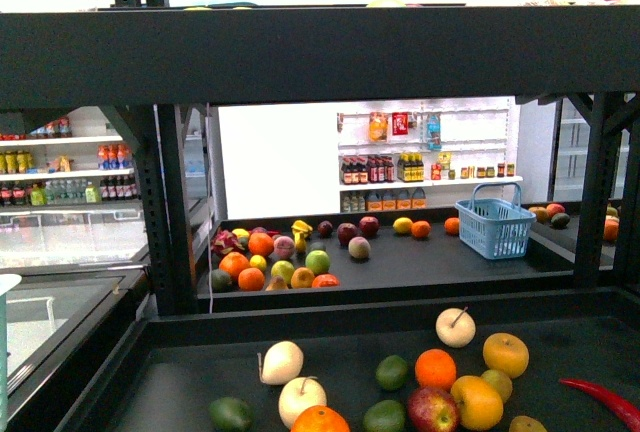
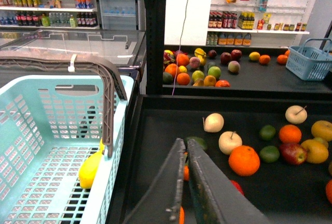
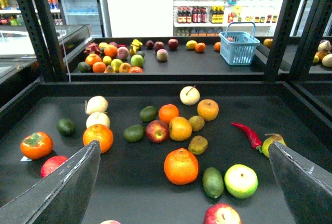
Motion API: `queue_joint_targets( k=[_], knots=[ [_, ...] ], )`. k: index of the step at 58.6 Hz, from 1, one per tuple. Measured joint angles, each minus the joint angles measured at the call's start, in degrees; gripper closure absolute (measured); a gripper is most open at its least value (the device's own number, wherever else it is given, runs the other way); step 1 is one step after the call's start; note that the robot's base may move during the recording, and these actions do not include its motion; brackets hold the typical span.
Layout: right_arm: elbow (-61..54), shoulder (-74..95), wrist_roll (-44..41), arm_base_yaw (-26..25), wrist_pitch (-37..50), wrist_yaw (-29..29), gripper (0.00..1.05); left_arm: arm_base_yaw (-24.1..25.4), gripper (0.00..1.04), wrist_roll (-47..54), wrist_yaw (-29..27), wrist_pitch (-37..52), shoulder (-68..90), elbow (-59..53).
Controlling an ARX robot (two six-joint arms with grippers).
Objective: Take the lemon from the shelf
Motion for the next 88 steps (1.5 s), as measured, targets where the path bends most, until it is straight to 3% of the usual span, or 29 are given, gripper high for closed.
queue_joint_targets(
  k=[29,75,88],
  knots=[
    [0.0,0.0,0.0,0.0,0.0,0.0,0.07,0.0,1.02,0.2,0.0,3.1,-6.3,-9.9],
    [0.0,0.0,0.0,0.0,0.0,0.0,0.07,0.0,1.02,0.2,0.0,3.9,-11.1,-15.1],
    [0.0,0.0,0.0,0.0,0.0,0.0,0.07,0.0,0.60,0.3,0.0,3.9,-11.1,-15.1]
  ],
)
